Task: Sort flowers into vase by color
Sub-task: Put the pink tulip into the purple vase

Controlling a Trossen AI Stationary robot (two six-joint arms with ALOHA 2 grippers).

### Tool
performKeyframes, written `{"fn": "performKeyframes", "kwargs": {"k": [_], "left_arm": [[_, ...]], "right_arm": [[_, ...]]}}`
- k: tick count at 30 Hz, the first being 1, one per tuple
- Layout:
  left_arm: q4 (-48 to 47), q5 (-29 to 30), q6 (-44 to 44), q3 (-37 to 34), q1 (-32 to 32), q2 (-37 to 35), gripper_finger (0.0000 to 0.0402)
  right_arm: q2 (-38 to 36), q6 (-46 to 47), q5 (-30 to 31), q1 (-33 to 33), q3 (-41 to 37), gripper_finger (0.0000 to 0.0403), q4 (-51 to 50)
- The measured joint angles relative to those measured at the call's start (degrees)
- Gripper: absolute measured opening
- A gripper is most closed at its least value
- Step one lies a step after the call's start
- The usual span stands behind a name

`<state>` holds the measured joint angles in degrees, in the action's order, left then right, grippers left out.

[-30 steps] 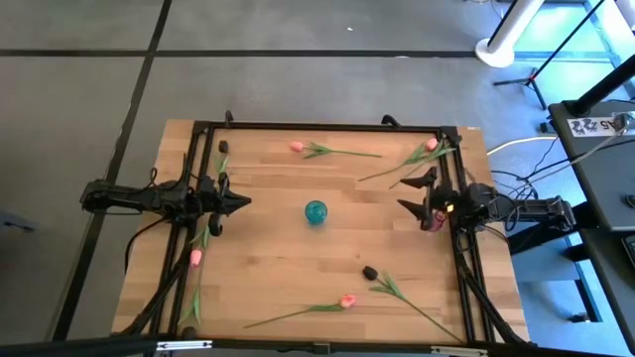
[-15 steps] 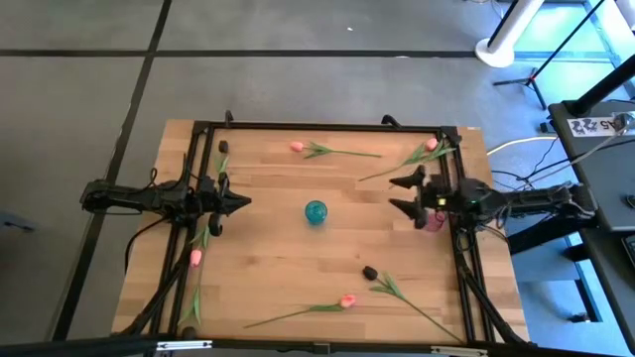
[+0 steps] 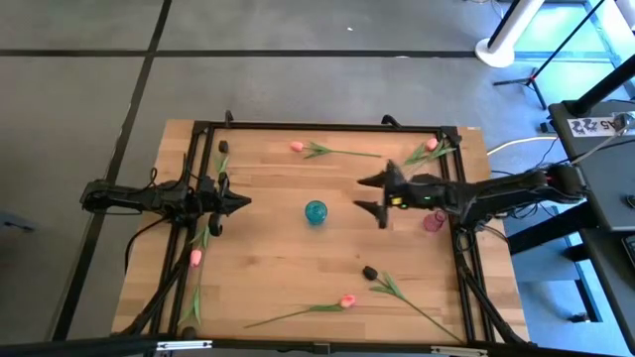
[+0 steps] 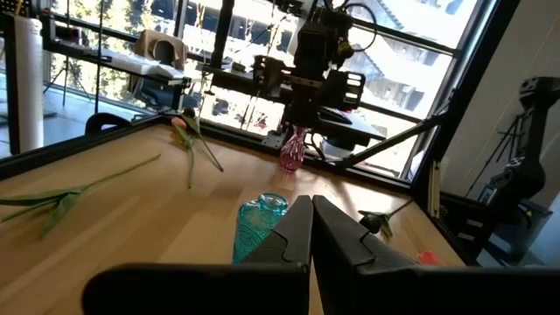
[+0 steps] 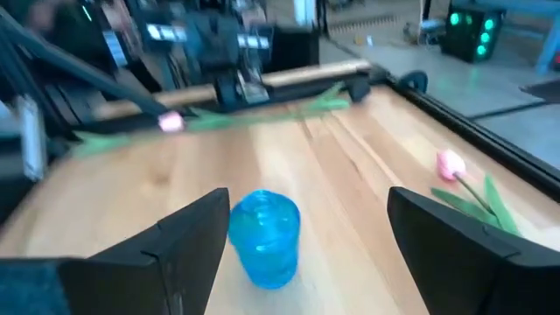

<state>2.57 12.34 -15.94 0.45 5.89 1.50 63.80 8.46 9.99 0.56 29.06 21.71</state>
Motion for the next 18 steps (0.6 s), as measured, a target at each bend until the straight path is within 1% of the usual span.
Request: {"fn": "performKeyframes", "kwargs": {"k": [6, 11, 15, 18], "left_arm": [[0.02, 0.0, 0.0, 0.0, 0.0, 0.0, 0.0001], [0.0, 0.0, 0.0, 0.0, -0.02, -0.01, 0.0001], [0.02, 0.02, 0.0, 0.0, -0.01, -0.02, 0.0001], [0.02, 0.01, 0.0, 0.0, 0.0, -0.02, 0.0001]], "right_arm": [[12.38, -1.45, -0.04, -5.62, 13.94, 0.031, -15.3], [20.42, -4.17, -0.58, -10.95, 21.98, 0.031, -20.09], [25.09, -6.34, -4.77, -16.16, 26.42, 0.031, -22.12], [28.86, -7.9, -8.62, -20.15, 29.3, 0.0302, -22.38]]}}
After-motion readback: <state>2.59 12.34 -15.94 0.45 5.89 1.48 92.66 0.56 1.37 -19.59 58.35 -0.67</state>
